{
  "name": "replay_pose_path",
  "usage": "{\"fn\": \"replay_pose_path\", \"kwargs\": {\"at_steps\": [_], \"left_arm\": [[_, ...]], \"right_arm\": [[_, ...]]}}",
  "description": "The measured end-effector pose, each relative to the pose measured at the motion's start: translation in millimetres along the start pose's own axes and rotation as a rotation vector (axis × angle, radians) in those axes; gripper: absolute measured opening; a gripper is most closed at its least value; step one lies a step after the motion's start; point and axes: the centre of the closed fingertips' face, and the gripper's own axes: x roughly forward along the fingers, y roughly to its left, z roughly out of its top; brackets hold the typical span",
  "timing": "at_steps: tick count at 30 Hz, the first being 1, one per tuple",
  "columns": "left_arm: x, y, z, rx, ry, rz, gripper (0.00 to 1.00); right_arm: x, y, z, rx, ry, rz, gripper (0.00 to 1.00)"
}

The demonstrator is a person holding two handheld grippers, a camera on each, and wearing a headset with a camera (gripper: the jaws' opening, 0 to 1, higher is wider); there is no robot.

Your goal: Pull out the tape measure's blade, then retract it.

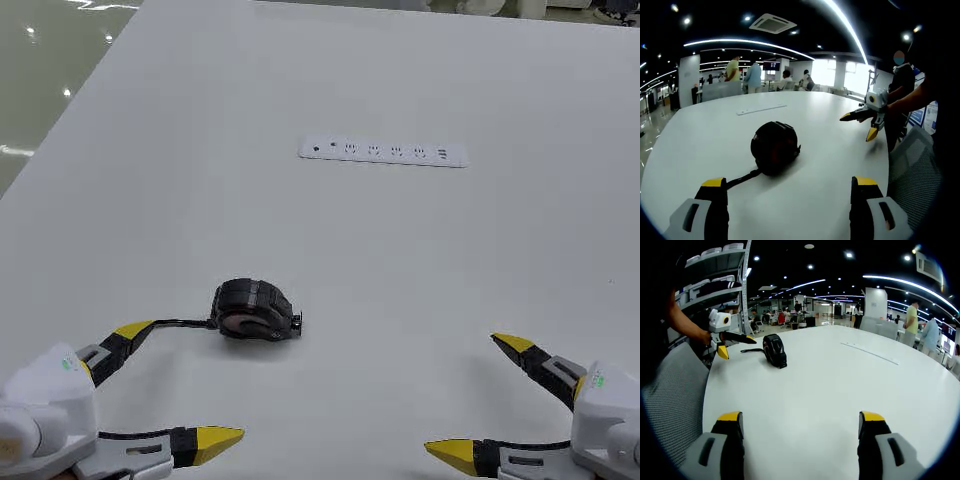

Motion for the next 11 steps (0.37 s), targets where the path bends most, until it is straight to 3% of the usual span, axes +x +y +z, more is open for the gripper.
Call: {"fn": "replay_pose_path", "kwargs": {"at_steps": [11], "left_arm": [[0.5, 0.6, 1.3, 0.004, 0.000, 0.002, 1.00]], "right_arm": [[-0.2, -1.0, -2.0, 0.000, 0.007, -0.004, 0.97]]}}
